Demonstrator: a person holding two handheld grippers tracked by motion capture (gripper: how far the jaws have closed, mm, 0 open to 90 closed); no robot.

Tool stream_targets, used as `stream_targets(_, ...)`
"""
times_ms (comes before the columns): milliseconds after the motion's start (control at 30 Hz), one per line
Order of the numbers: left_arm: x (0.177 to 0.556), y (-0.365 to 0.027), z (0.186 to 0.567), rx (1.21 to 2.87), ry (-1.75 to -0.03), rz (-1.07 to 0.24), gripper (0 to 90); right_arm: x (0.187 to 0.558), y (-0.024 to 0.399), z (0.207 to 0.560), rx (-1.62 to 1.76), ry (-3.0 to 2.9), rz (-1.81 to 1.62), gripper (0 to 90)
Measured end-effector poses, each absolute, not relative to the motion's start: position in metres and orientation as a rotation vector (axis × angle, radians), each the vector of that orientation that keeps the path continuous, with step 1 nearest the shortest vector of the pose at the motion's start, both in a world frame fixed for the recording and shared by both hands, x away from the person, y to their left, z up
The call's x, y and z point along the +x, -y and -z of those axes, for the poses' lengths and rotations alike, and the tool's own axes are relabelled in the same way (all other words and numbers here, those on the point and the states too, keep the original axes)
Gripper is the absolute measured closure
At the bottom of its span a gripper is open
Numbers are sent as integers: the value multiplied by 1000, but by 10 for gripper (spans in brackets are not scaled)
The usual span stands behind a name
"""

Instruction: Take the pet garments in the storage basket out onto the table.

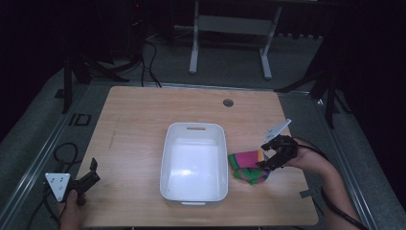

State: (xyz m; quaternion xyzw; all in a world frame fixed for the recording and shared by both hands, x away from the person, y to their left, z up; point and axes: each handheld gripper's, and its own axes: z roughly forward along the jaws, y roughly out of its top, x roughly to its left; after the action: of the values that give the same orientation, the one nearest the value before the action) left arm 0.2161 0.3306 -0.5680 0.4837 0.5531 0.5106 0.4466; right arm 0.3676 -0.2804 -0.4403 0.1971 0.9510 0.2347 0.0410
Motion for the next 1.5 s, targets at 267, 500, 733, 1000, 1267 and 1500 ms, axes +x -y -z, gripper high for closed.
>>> stream_targets(267, 216, -331, 568, 1196, -1371, -1264, 19, 370, 306, 444, 758, -2792, -813, 133)
stream_targets(500, 216, -331, 568, 1195, -1371, -1263, 19, 371, 339, 454, 991, -2509, -983, 135)
stream_targets(733, 216, -331, 568, 1194, -1371, -1262, 19, 365, 365, 487, 1199, -2281, -991, 135)
stream_targets(1000, 216, -331, 568, 1194, -1370, -1264, 19, 347, 387, 520, 1345, -2016, -1052, 135)
stream_targets(1267, 216, -331, 568, 1193, -1370, -1264, 19, 318, 402, 538, 1419, -1799, -1092, 133)
stream_targets(1500, 216, -331, 568, 1192, -1370, -1263, 19, 298, 405, 549, 1438, -1702, -1056, 131)
